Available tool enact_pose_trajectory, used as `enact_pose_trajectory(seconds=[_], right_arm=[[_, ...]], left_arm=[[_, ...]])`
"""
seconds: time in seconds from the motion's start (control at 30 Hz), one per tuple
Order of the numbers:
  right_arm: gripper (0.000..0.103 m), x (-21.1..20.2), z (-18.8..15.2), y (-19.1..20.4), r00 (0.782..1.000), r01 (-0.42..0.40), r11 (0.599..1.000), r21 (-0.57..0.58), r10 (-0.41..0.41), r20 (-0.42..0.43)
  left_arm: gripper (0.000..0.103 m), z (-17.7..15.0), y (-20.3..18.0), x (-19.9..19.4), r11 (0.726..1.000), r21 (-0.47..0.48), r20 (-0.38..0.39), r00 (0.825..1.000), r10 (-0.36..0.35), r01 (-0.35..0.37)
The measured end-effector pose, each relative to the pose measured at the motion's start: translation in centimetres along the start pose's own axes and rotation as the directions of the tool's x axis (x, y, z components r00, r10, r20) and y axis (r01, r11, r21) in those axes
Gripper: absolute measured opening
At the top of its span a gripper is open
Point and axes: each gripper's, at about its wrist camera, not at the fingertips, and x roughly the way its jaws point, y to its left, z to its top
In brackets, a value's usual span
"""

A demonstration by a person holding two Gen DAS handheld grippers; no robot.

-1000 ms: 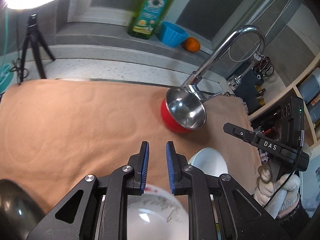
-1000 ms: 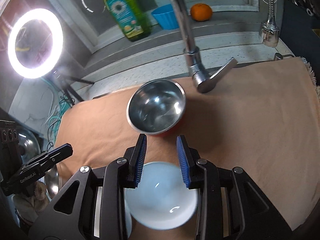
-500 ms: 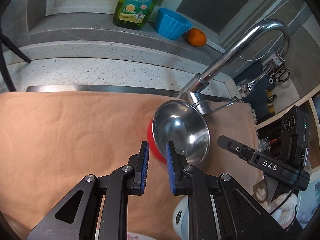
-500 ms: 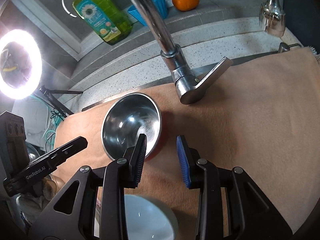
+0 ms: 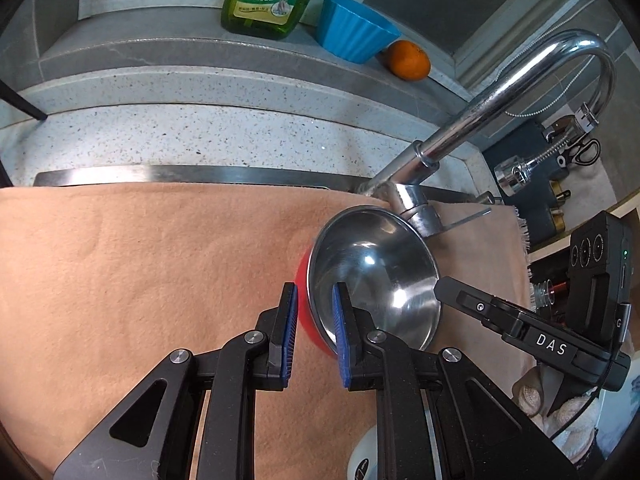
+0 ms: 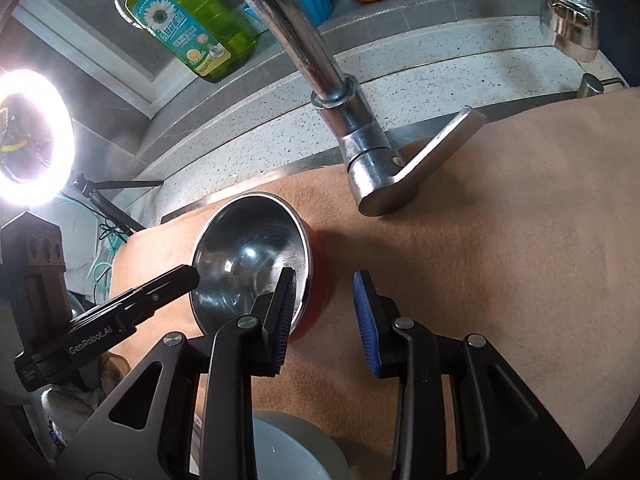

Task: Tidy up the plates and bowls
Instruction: 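Move both grippers to the rim of the red-bottomed steel saucepan, then close both grippers on the rim of the red-bottomed saucepan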

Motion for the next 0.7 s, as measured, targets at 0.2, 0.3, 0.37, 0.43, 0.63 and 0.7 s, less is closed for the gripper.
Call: enact_pose_trajectory(seconds=[0.2, 0.3, 0.37, 0.43, 0.63, 0.7], right_arm=[[0.013, 1.0, 0.1, 0.9, 1.000, -0.004, 1.000, -0.022, 0.004, -0.031], [0.012, 1.3, 0.1, 1.1, 0.999, 0.002, 1.000, -0.021, -0.003, -0.036], [0.012, 1.4, 0.1, 1.2, 0.999, 0.006, 1.000, -0.021, -0.006, -0.035], [0.012, 1.4, 0.2, 1.2, 0.999, 0.009, 1.000, -0.023, -0.010, -0.036], [0.012, 1.4, 0.2, 1.5, 0.999, 0.022, 0.999, -0.033, -0.024, -0.033], [0.012, 1.4, 0.1, 1.5, 0.999, 0.026, 0.999, -0.038, -0.027, -0.033]], left_arm=[[0.011, 0.1, 0.2, 0.4, 1.000, -0.002, -0.008, 1.000, -0.011, 0.011], [0.009, 0.1, 0.3, 0.5, 1.000, 0.003, -0.009, 1.000, -0.014, 0.014], [0.009, 0.1, 0.2, 0.5, 1.000, 0.010, -0.008, 1.000, -0.014, 0.014], [0.009, 0.0, 0.2, 0.5, 1.000, 0.014, -0.008, 1.000, -0.015, 0.015], [0.009, 0.0, 0.1, 0.4, 1.000, 0.019, -0.006, 1.000, -0.014, 0.014], [0.009, 0.0, 0.1, 0.2, 1.000, 0.022, -0.002, 1.000, -0.015, 0.015]])
